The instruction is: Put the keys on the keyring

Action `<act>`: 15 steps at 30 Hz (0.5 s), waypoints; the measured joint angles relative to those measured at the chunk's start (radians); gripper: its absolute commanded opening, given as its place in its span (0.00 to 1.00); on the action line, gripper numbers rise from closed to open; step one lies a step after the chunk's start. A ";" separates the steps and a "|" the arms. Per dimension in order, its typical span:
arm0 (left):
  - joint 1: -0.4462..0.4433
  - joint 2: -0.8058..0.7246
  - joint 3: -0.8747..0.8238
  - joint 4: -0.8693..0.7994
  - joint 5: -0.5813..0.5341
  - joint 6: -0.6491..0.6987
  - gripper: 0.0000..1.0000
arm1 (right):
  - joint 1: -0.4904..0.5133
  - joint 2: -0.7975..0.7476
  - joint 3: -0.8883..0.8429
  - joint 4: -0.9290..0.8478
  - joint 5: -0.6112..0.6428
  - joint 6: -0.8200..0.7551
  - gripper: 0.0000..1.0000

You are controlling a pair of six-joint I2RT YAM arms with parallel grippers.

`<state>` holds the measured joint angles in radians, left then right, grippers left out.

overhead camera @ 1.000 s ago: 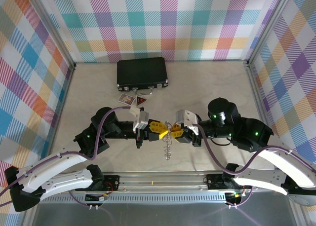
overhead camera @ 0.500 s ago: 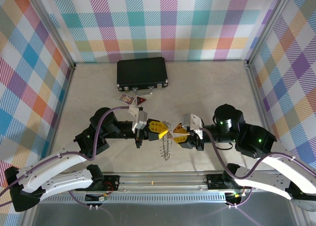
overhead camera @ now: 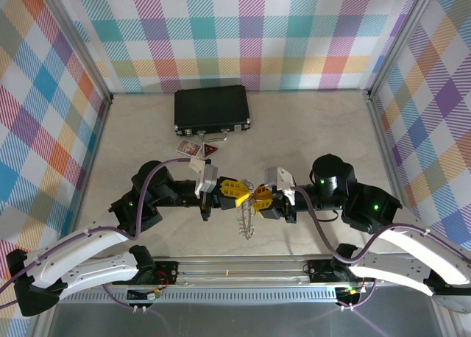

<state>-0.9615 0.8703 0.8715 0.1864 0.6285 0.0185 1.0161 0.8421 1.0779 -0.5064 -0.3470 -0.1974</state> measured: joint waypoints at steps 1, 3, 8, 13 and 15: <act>0.000 -0.001 0.000 0.000 0.000 0.000 0.00 | 0.000 0.002 -0.003 0.003 -0.002 0.000 0.21; 0.000 -0.002 0.000 0.000 0.000 0.000 0.00 | 0.000 0.008 -0.008 0.011 -0.003 0.002 0.17; 0.000 -0.005 0.000 0.000 0.000 0.000 0.00 | 0.000 0.010 -0.013 0.016 -0.003 0.006 0.05; 0.000 -0.011 0.000 -0.001 0.000 0.000 0.00 | 0.000 0.004 -0.013 0.019 -0.002 0.005 0.00; 0.000 -0.011 0.000 -0.002 0.000 0.000 0.00 | 0.000 0.002 -0.012 0.018 -0.002 0.002 0.00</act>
<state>-0.9615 0.8589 0.8715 0.1841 0.6281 0.0189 1.0161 0.8444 1.0657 -0.4881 -0.3485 -0.1951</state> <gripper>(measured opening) 0.059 0.057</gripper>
